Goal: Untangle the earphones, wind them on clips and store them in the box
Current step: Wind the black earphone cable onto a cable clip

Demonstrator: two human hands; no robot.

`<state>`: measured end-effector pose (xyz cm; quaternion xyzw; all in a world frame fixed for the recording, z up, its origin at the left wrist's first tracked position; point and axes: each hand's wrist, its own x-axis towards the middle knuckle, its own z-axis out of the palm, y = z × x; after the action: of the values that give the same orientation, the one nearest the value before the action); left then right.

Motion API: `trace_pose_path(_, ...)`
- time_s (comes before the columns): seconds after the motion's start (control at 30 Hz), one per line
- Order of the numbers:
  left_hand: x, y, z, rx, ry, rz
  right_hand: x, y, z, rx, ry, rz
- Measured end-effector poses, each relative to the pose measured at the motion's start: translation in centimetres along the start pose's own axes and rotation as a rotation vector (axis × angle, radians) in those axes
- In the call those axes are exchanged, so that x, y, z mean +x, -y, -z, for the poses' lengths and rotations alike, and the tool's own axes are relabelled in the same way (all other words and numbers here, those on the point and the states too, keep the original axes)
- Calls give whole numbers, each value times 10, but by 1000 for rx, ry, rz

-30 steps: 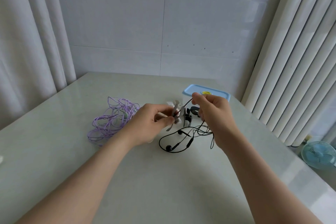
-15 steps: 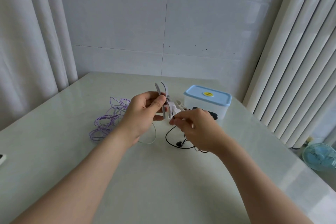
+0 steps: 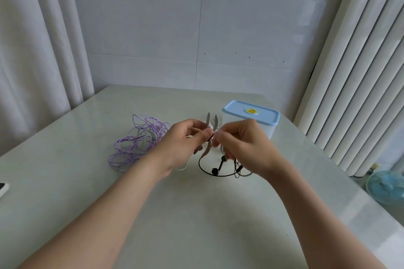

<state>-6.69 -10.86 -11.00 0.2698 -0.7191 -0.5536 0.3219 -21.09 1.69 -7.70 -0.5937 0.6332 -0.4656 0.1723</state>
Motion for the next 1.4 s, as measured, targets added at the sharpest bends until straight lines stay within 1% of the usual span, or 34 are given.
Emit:
trace_pose_path(0.07,-1,-3,0,-42,50,-5,3,-3,3,67,-192,-32)
trace_pose_path(0.13,-3,-6,0,-60,117,-53,6,-5,7,128,-309,-40)
trace_pose_path(0.2,-5,-6,3,93,205,-116,7,-7,8,157,-353,-42)
trace_pose_path(0.27,-6,-3,3,281,261,-128,7,-5,10,165,-394,-81)
trace_pose_path(0.33,-6,0,2,310,259,-113,8,-6,13,203,-448,-148)
trace_pose_path(0.47,-6,-6,3,83,274,-100,13,-17,22,346,-584,-253)
trace_pose_path(0.5,-5,-9,5,21,270,-102,14,-22,23,306,-634,-264)
trace_pose_path(0.53,-5,-10,7,-57,259,-105,15,-27,25,217,-683,-265)
trace_pose_path(0.63,-4,-14,9,-354,211,-95,13,-33,26,-147,-748,-194)
trace_pose_path(0.7,-4,-14,9,-460,174,-94,11,-35,24,-407,-711,-190)
trace_pose_path(0.73,-3,-13,9,-474,160,-99,11,-35,23,-533,-652,-220)
trace_pose_path(0.8,-2,-11,9,-471,143,-107,9,-36,19,-762,-452,-299)
trace_pose_path(0.87,-2,-10,9,-457,130,-105,6,-34,14,-929,-258,-298)
trace_pose_path(0.93,-2,-10,9,-440,107,-81,4,-32,10,-985,-170,-206)
trace_pose_path(0.97,-3,-11,9,-424,96,-67,4,-31,7,-966,-162,-155)
trace_pose_path(1.0,-3,-11,8,-405,86,-54,4,-27,5,-892,-172,-114)
trace_pose_path(1.1,-3,-12,8,-358,63,-23,4,-14,0,-513,-310,-45)
trace_pose_path(1.13,-3,-12,7,-341,69,-18,3,-11,-1,-434,-353,-8)
trace_pose_path(1.2,-4,-13,6,-318,112,-10,3,-7,-7,-397,-354,101)
trace_pose_path(1.27,-5,-14,6,-346,165,0,2,-9,-12,-348,-287,180)
trace_pose_path(1.33,-6,-15,6,-399,189,9,3,-11,-14,-230,-237,132)
trace_pose_path(1.4,-5,-15,6,-448,190,8,5,-12,-14,-111,-258,46)
